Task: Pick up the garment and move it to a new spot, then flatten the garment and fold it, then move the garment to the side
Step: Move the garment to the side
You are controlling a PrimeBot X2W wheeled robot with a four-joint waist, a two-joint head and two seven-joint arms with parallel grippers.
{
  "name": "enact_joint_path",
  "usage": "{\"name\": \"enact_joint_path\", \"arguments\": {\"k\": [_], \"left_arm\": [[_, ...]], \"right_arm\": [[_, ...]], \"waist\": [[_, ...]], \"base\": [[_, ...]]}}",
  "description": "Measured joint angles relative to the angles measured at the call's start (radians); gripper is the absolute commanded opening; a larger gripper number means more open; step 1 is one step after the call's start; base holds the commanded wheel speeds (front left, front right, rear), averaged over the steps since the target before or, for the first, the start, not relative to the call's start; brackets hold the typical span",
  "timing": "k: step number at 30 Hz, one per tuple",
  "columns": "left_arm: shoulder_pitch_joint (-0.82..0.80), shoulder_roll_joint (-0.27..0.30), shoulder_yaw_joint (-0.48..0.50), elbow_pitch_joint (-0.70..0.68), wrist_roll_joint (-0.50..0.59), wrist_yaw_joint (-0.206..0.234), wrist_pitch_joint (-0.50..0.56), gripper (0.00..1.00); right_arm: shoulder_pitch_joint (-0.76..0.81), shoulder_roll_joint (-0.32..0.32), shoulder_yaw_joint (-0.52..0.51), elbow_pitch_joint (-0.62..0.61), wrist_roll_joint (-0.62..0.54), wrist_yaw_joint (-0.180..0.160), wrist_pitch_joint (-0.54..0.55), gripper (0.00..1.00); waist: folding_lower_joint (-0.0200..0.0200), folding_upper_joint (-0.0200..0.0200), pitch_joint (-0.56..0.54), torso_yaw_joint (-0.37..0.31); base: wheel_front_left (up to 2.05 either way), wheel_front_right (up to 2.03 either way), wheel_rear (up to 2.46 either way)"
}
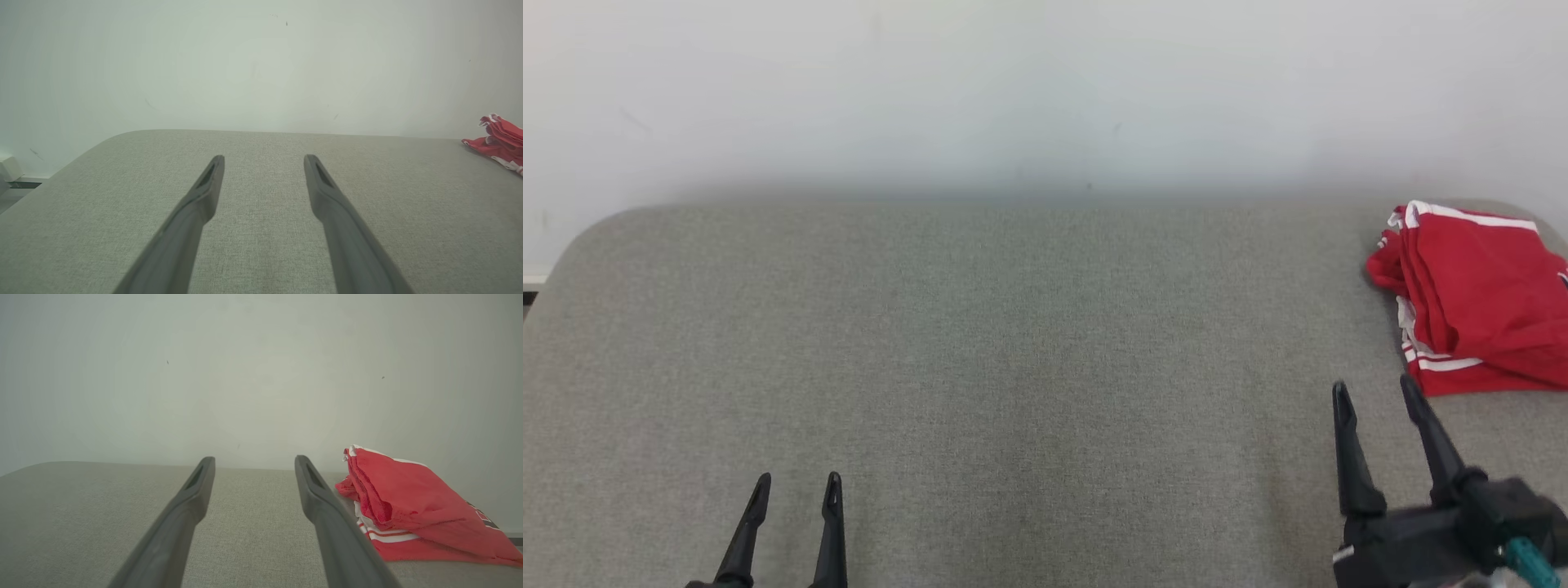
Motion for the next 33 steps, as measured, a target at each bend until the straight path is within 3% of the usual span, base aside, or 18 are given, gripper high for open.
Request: {"name": "enact_joint_path", "arguments": {"k": [9,33], "left_arm": [[0.032,0.000,0.012,0.011,-0.002,0.000,0.000,1.00],[0.037,-0.001,0.005,0.072,-0.019,0.000,0.000,1.00]], "right_arm": [[0.139,0.081,-0.075,-0.056,-0.012,0.000,0.000,1.00],[0.170,0.099,-0.028,0.030,0.025,0.000,0.000,1.00]], "waist": [[0.0000,0.0000,-0.042,0.003],[0.0001,0.0001,-0.058,-0.011]], "base": [[0.00,0.00,0.00],[0.00,0.00,0.00]]}}
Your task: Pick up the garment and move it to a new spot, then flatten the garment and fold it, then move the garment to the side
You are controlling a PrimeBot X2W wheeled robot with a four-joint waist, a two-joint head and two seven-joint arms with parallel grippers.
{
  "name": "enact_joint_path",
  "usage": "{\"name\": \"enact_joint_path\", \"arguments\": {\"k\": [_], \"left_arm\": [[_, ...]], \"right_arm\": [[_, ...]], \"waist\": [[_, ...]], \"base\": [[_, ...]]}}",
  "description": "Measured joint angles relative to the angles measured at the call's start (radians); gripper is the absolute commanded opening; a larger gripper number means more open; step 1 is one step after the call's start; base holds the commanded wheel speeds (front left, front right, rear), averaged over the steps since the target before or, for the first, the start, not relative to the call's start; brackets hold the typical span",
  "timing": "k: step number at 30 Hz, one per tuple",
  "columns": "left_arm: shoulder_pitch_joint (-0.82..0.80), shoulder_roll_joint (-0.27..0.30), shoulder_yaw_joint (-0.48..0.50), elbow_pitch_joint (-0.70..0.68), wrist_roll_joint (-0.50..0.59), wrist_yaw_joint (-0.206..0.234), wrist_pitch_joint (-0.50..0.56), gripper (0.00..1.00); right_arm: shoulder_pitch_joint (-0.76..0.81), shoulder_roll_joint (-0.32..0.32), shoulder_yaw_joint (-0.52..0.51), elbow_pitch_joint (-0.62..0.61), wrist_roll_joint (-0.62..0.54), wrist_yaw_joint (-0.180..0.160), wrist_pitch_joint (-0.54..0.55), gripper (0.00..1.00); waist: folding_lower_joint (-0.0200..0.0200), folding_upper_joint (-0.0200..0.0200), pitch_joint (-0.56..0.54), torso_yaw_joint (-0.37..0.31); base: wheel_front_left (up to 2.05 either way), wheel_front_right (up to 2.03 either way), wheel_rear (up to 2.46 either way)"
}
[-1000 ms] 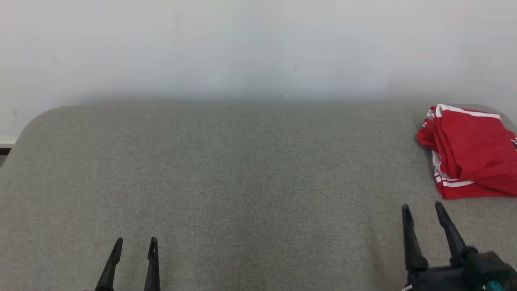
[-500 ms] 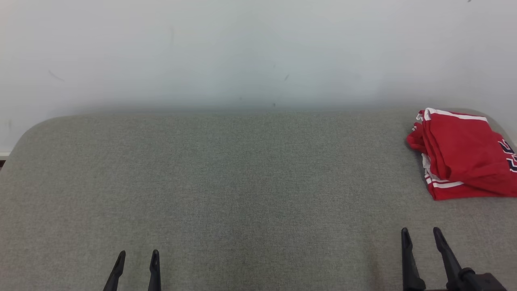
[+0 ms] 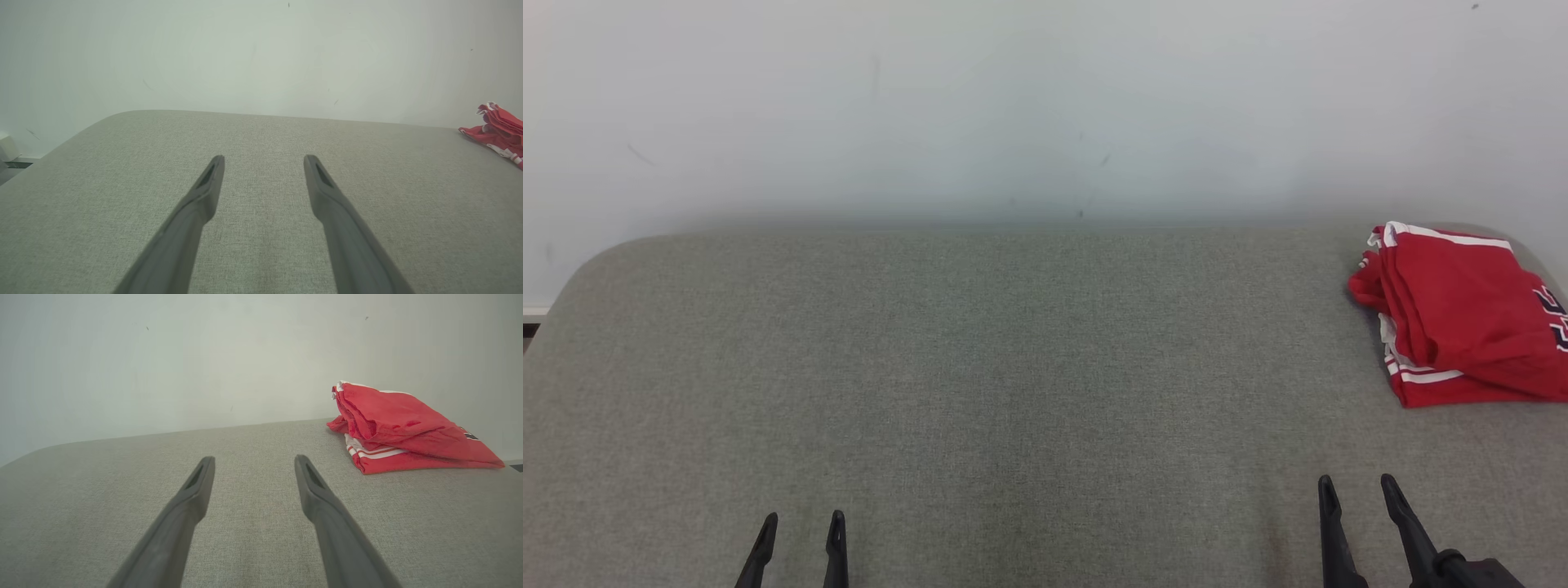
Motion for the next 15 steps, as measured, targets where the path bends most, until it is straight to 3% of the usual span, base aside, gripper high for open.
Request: {"name": "enact_joint_path", "arguments": {"k": [15], "left_arm": [[0.000,0.000,0.002,0.003,0.002,0.000,0.000,1.00]], "right_arm": [[0.000,0.000,0.003,0.006,0.012,0.000,0.000,1.00]], "waist": [[0.0000,0.0000,0.006,0.009]], "base": [[0.00,0.00,0.00]]}}
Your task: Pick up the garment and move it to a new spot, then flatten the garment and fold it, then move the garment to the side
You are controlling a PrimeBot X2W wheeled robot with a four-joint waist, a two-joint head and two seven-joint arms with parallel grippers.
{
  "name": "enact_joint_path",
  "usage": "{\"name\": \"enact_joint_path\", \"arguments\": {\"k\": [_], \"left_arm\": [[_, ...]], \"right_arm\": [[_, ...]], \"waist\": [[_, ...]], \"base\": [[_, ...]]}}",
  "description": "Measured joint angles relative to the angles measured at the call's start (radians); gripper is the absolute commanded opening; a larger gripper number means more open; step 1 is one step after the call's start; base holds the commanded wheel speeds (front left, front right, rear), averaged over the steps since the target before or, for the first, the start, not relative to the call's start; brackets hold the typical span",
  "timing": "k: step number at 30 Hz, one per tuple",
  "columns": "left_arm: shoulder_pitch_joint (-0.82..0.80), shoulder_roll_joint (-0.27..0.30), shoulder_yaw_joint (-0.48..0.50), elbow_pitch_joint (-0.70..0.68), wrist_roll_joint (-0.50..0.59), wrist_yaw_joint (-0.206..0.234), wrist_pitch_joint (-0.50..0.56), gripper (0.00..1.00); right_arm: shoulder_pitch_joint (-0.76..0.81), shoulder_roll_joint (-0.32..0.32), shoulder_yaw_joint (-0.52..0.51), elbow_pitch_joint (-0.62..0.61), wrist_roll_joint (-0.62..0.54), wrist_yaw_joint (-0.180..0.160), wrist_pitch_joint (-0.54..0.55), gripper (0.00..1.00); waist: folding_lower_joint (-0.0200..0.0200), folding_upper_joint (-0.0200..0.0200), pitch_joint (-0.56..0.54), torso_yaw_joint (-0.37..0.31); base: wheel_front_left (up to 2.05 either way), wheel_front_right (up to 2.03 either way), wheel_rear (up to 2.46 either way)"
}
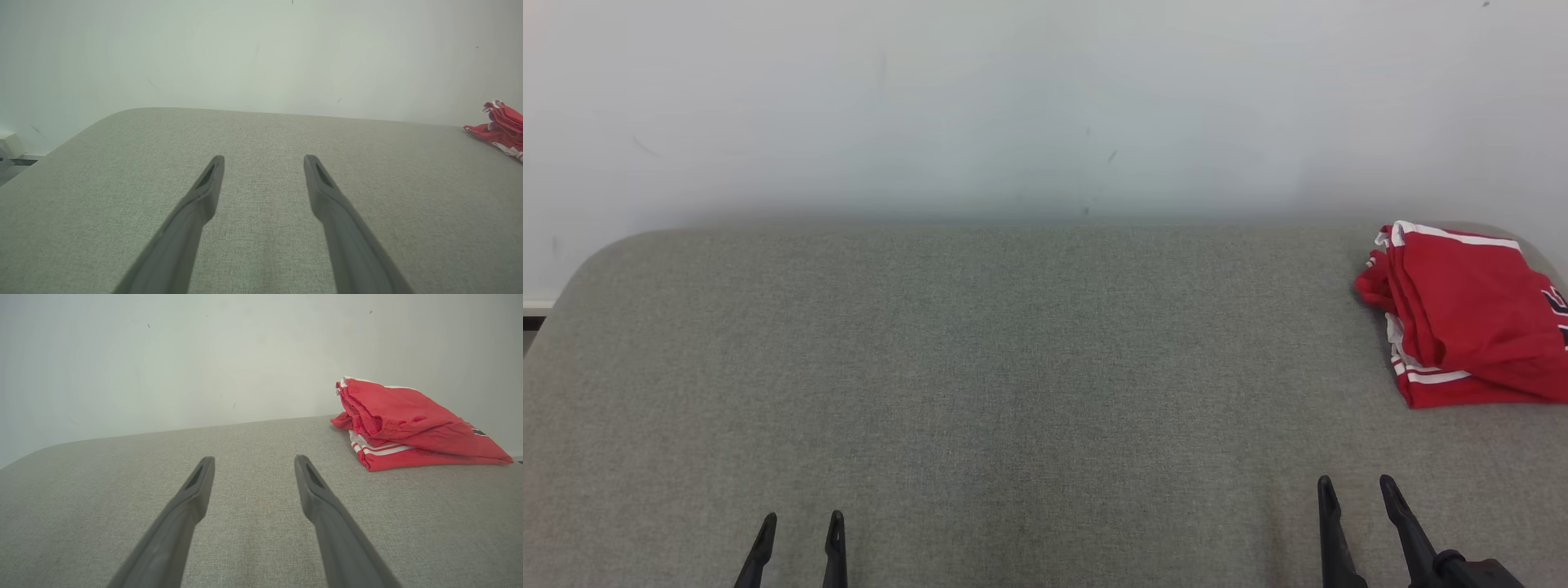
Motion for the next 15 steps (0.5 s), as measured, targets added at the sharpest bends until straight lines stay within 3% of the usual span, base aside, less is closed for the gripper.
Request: {"name": "enact_joint_path", "arguments": {"k": [15], "left_arm": [[-0.007,0.000,0.007,0.011,0.013,0.000,0.000,1.00]], "right_arm": [[-0.003,0.000,0.003,0.004,0.007,0.000,0.000,1.00]], "waist": [[0.0000,0.0000,0.004,0.003]], "base": [[0.00,0.00,0.00]]}}
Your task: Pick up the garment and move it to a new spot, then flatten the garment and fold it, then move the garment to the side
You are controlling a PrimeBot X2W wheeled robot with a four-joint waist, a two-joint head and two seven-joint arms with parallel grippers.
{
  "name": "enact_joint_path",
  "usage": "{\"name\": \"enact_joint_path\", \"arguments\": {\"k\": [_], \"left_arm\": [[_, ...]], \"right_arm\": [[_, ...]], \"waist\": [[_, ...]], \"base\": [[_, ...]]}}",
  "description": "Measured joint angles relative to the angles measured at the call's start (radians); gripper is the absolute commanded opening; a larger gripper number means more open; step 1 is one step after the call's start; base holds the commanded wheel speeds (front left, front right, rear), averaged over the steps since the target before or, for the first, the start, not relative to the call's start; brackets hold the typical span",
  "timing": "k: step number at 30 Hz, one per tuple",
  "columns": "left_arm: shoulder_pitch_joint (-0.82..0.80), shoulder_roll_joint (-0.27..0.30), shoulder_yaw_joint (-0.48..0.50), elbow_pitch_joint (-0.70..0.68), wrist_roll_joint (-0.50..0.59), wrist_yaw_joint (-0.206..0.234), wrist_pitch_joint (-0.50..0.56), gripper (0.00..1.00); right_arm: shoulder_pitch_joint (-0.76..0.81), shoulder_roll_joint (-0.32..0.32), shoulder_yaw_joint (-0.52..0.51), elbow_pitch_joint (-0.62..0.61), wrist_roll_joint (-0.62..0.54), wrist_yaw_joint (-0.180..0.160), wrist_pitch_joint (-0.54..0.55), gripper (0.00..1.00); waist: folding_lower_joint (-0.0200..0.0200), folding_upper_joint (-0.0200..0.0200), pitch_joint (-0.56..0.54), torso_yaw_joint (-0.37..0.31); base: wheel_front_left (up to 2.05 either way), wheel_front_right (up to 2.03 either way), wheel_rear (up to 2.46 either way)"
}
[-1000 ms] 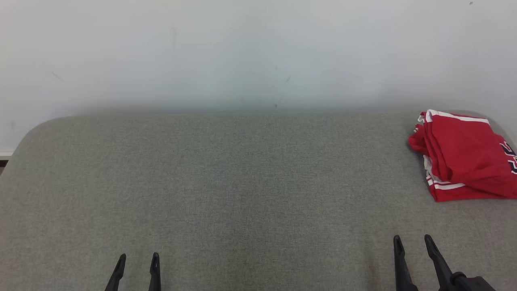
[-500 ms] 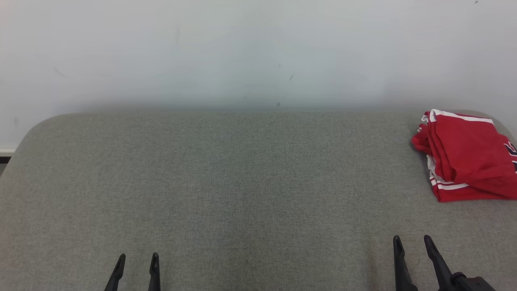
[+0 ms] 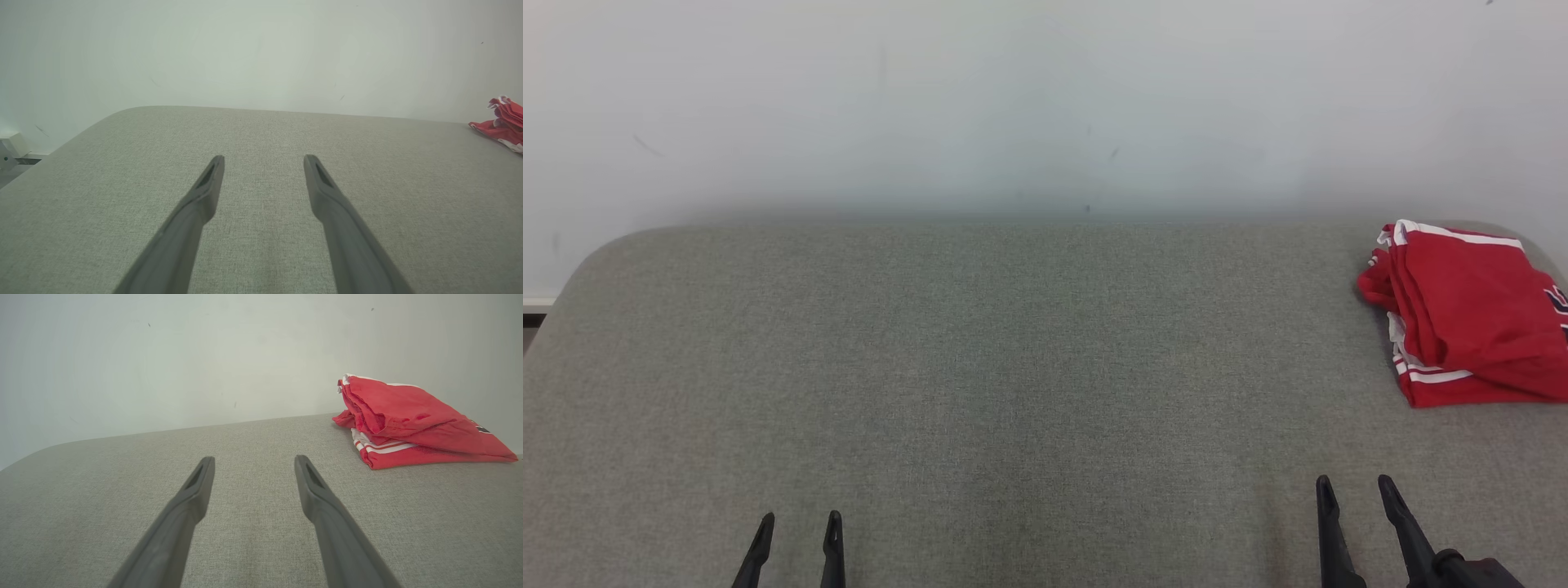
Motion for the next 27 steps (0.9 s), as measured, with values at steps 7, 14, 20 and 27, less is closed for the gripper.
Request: {"name": "enact_joint_path", "arguments": {"k": [7,14,20,27], "left_arm": [[-0.001,0.000,0.002,0.004,0.000,0.000,0.000,1.00],[-0.002,0.000,0.015,0.009,0.001,0.000,0.000,1.00],[-0.002,0.000,0.015,0.014,0.000,0.000,0.000,1.00],[-0.002,0.000,0.017,0.014,0.000,0.001,0.000,1.00]], "right_arm": [[-0.002,0.000,0.000,0.002,0.001,0.000,0.000,1.00],[-0.002,0.000,0.003,0.004,0.002,0.000,0.000,1.00],[-0.003,0.000,0.004,0.004,0.001,0.000,0.000,1.00],[-0.003,0.000,0.005,0.006,0.001,0.000,0.000,1.00]], "waist": [[0.0000,0.0000,-0.002,0.000],[0.0000,0.0000,-0.007,-0.003],[0.0000,0.0000,-0.009,-0.003],[0.0000,0.0000,-0.014,-0.005]], "base": [[0.00,0.00,0.00],[0.00,0.00,0.00],[0.00,0.00,0.00],[0.00,0.00,0.00]]}}
